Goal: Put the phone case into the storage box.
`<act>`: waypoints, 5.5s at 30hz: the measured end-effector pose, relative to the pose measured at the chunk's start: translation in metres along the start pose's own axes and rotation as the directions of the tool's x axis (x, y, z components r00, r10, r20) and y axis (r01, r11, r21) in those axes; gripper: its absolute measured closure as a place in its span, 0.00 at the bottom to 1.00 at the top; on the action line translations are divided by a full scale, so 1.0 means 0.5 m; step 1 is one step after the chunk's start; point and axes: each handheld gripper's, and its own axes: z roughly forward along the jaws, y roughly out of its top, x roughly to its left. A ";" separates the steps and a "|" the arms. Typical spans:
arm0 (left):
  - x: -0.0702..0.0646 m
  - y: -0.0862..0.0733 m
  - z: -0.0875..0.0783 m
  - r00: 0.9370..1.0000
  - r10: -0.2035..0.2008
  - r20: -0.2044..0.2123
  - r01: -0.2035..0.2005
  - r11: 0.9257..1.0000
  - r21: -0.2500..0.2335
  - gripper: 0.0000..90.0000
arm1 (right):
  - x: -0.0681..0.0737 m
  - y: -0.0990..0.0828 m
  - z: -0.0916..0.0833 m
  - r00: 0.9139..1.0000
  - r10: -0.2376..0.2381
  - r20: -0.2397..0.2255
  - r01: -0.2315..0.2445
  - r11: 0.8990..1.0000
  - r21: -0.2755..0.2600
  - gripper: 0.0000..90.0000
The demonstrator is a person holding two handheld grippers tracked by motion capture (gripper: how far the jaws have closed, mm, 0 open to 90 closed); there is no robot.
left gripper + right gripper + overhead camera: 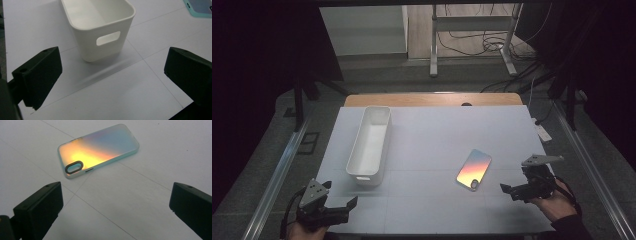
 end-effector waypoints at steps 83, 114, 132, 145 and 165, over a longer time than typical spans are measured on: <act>-0.002 0.003 0.005 1.000 0.013 0.000 -0.013 1.000 0.018 0.03 | -0.002 0.162 0.147 0.996 -0.093 -0.017 0.095 0.989 0.117 0.00; 0.000 0.003 0.006 1.000 0.009 0.003 -0.009 1.000 0.016 0.03 | 0.007 0.215 0.204 0.991 -0.130 -0.027 0.133 0.981 0.144 0.00; 0.000 0.003 0.006 1.000 0.005 0.002 -0.005 1.000 0.016 0.03 | 0.017 0.245 0.239 0.992 -0.118 -0.052 0.126 0.976 0.179 0.00; 0.001 0.003 0.006 1.000 0.003 0.002 -0.003 1.000 0.016 0.03 | 0.019 0.245 0.242 0.986 -0.141 -0.092 0.159 0.961 0.227 0.76; 0.002 0.003 0.006 1.000 -0.001 0.005 0.001 1.000 0.017 0.03 | 0.000 0.252 0.304 0.989 -0.138 -0.060 0.149 0.954 0.260 0.99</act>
